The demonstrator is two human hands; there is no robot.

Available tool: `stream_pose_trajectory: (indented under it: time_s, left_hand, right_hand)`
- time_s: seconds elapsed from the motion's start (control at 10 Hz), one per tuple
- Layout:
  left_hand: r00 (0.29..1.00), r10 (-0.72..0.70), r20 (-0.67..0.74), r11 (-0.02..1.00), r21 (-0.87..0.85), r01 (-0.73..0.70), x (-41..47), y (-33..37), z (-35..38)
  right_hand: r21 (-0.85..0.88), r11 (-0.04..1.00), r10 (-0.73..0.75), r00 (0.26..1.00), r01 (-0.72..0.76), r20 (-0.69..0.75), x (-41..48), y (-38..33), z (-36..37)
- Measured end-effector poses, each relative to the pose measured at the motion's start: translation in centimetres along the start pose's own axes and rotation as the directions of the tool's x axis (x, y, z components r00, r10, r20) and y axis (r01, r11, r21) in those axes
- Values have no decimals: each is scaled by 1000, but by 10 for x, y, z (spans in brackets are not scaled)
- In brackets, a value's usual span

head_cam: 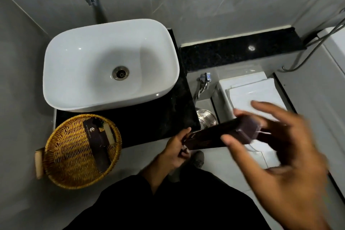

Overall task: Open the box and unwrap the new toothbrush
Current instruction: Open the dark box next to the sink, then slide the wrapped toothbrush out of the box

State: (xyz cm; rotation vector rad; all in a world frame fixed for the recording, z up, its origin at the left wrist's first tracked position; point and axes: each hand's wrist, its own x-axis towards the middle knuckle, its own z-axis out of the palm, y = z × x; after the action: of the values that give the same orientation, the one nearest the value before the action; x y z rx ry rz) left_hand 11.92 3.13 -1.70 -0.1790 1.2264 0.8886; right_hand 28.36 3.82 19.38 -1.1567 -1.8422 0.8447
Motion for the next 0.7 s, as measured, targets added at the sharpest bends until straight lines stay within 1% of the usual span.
stream_pose_trajectory:
  time_s: [0.1,0.2,0.3,0.4,0.5,0.6,0.7]
  left_hand:
    - [999,-5,-40,997,-77,2,-1,0,-4]
    - [991,-87,-103,995,-54,81,4,1,1]
    - [988,-126,-95,992,-5,126,1,6,17]
    - [993,-115,14,980,-161,115,-1,4,31]
    - [998,-43,35,991,-126,47,-8,5,50]
    - [999,10,31,999,-42,-9,-11,12,69]
    - [999,-8,45,969,-246,19,-15,18,80]
  right_hand:
    - [336,926,222,969,-174,-111,10,27,-35]
    - [330,927,230,965,-177,-128,5,42,-59]
    - [199,975,140,966,-97,-217,-21,31,-16]
    - [105,951,295,955,-292,-15,-40,60,-2]
    - [-132,909,416,858,-395,302,-49,93,3]
    - [-372,892,432,733,-258,526,-50,113,19]
    - [-329,898,428,752,-292,501,-42,129,24]
